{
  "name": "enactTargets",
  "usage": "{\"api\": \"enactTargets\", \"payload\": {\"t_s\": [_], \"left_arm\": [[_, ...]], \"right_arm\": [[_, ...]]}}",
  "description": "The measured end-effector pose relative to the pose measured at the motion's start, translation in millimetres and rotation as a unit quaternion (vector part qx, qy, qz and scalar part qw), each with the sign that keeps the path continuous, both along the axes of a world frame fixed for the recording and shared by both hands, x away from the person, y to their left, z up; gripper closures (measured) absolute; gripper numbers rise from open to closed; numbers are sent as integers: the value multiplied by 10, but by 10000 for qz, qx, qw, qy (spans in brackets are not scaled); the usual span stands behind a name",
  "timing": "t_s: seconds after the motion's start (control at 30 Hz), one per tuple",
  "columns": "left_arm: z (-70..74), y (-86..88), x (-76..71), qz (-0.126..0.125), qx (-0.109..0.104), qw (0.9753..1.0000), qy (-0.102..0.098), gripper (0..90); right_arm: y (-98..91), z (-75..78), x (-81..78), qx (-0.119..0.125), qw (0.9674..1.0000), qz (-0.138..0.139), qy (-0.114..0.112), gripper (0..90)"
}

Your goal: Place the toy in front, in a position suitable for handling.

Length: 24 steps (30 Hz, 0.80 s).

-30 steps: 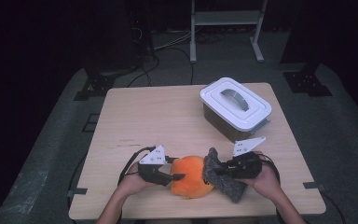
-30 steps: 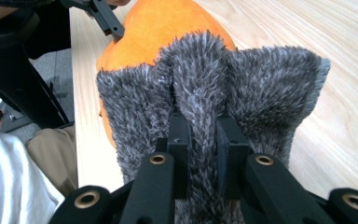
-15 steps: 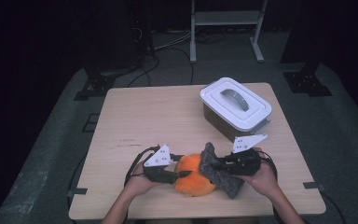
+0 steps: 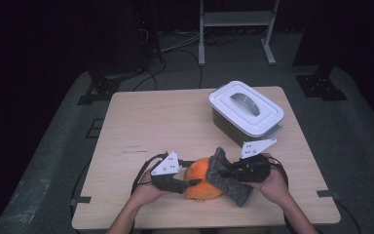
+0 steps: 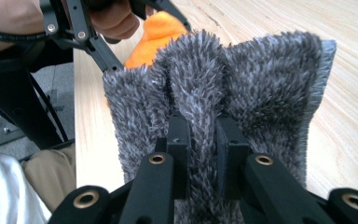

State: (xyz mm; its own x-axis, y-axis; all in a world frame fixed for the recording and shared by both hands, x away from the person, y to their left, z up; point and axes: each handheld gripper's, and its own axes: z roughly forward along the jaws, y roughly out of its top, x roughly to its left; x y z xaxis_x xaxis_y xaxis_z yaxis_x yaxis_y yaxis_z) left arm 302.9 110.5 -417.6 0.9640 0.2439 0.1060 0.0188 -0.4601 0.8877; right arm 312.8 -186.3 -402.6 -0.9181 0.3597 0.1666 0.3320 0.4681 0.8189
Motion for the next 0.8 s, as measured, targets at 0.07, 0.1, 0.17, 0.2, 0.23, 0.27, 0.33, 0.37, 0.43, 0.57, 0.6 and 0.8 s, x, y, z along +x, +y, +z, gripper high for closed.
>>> {"api": "enactTargets", "payload": {"t_s": [0.07, 0.1, 0.17, 0.2, 0.23, 0.27, 0.33, 0.37, 0.43, 0.57, 0.6, 0.8], "left_arm": [[4, -15, -8, -34, 10, 10000, -42, 443], [8, -30, -20, -115, -13, 9999, -42, 448], [16, -64, -53, -245, -23, 9996, -117, 454], [30, -92, -87, -350, 32, 9991, -243, 457], [37, -92, -91, -358, 103, 9989, -287, 458], [37, -92, -91, -358, 103, 9989, -287, 459], [27, -77, -86, -355, 89, 9990, -258, 459], [22, -74, -86, -355, 62, 9991, -233, 459], [24, -72, -87, -400, 77, 9988, -262, 458], [38, -133, -130, -560, 86, 9977, -371, 456], [41, -145, -140, -583, 102, 9975, -380, 456], [28, -112, -125, -513, 147, 9980, -346, 462]], "right_arm": [[0, 28, -13, 18, 10000, -22, -56, 778], [5, 55, -26, 37, 9999, -27, -118, 779], [61, 174, -84, 200, 9993, 54, -302, 779], [89, 199, -103, 199, 9991, 98, -355, 778], [115, 211, -115, 150, 9990, 153, -393, 778], [133, 205, -119, 40, 9988, 188, -450, 778], [107, 175, -99, -20, 9992, 184, -364, 778], [107, 175, -99, -20, 9992, 184, -364, 778], [54, 149, -69, -101, 9994, 132, -316, 778], [58, 212, -88, 115, 9993, 97, -348, 779], [130, 257, -125, 128, 9988, 143, -447, 779], [124, 208, -94, 44, 9989, 101, -457, 779]]}}
